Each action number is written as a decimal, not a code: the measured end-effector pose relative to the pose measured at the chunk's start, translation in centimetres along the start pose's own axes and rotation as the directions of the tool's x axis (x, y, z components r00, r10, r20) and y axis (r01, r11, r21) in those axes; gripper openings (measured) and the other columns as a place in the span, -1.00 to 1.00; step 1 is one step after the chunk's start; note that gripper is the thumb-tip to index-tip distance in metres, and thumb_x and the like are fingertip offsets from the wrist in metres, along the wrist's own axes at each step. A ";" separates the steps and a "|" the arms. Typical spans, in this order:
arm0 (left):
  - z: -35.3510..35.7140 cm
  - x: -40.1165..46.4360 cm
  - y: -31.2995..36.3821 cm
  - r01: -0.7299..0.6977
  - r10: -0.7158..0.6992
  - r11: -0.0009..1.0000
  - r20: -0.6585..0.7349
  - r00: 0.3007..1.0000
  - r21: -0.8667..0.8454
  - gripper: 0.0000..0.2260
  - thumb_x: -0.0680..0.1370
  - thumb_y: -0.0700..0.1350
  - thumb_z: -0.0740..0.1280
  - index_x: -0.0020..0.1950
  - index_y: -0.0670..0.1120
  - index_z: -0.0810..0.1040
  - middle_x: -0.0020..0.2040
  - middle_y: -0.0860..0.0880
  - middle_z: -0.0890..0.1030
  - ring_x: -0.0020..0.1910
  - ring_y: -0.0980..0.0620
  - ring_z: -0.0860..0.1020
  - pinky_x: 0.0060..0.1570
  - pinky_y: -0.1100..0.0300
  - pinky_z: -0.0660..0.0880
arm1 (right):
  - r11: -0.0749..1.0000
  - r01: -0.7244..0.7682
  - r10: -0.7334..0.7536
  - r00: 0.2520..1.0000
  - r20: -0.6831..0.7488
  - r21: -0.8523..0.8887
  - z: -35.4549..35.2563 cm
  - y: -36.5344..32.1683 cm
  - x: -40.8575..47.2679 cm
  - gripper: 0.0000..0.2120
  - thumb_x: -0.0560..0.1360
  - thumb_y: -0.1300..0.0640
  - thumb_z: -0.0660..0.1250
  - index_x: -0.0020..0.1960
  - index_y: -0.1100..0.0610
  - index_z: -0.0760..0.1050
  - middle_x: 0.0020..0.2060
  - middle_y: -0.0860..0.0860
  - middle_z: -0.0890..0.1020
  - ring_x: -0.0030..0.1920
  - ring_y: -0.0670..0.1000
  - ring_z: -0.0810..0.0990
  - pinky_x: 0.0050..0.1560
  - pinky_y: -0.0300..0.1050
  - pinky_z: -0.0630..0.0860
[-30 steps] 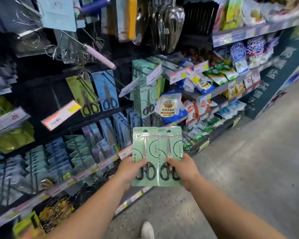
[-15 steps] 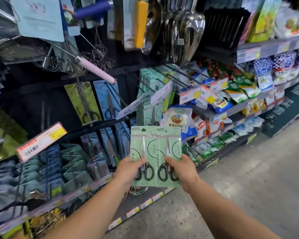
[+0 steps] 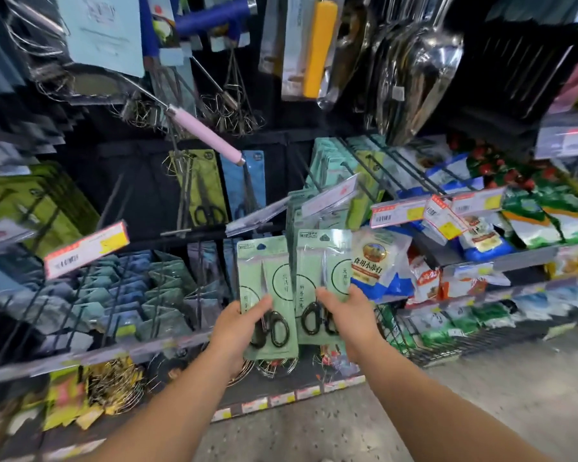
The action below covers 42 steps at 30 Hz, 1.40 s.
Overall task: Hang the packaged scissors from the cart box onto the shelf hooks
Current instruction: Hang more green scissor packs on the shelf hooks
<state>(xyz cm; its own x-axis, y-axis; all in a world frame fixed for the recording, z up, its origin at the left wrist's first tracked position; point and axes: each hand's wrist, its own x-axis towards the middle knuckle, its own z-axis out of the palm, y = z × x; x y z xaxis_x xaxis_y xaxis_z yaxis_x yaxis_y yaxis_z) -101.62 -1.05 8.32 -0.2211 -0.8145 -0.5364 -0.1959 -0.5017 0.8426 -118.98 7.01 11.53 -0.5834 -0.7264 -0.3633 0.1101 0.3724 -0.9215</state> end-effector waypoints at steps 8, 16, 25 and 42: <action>2.7 -2.4 1.2 0.025 -0.030 0.991 -0.038 0.999 -0.132 0.18 -0.01 0.45 0.55 0.44 -0.15 0.32 0.32 -0.20 0.52 0.26 -0.25 0.50 0.31 -0.30 0.37 | 0.997 0.072 -0.069 0.995 0.065 -0.040 -1.6 -2.0 2.3 -0.21 0.51 -0.07 0.40 0.55 0.24 0.11 0.49 0.12 0.31 0.38 0.04 0.36 0.38 0.00 0.31; 3.9 -2.4 1.3 -0.019 0.005 0.978 -0.069 0.998 -0.207 0.01 0.08 0.37 0.54 0.37 -0.16 0.38 0.24 -0.23 0.58 0.20 -0.25 0.55 0.29 -0.30 0.41 | 0.993 0.059 -0.047 0.992 0.115 -0.104 -1.6 -2.5 4.2 -0.22 0.53 -0.05 0.39 0.56 0.24 0.09 0.49 0.13 0.30 0.47 0.12 0.29 0.38 -0.03 0.29; 3.8 -1.6 0.0 -0.033 0.013 0.985 -0.115 0.993 -0.171 0.29 0.00 0.47 0.51 0.56 -0.15 0.17 0.51 -0.18 0.32 0.44 -0.22 0.35 0.40 -0.29 0.27 | 0.972 0.053 -0.027 0.993 0.115 -0.227 -0.7 -3.2 6.8 -0.22 0.54 -0.13 0.33 0.56 0.22 0.08 0.51 0.14 0.27 0.50 0.16 0.25 0.42 0.04 0.26; 5.5 -1.5 -1.5 -0.108 0.097 0.991 -0.140 0.985 -0.075 0.02 0.18 0.44 0.51 0.46 -0.11 0.37 0.43 -0.02 0.46 0.39 -0.09 0.44 0.38 -0.18 0.35 | 0.978 0.002 0.038 0.981 0.189 -0.208 -2.1 -0.7 6.4 -0.68 0.57 -0.12 0.28 0.19 0.08 0.47 0.09 0.04 0.61 0.05 0.04 0.58 0.12 -0.03 0.51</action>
<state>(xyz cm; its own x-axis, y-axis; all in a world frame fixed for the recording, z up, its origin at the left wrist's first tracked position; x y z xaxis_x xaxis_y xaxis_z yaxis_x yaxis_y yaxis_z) -106.25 2.57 7.57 -0.1034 -0.8920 -0.4401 -0.0991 -0.4310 0.8969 -124.43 3.31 10.18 -0.4158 -0.8079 -0.4177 -0.0613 0.4831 -0.8734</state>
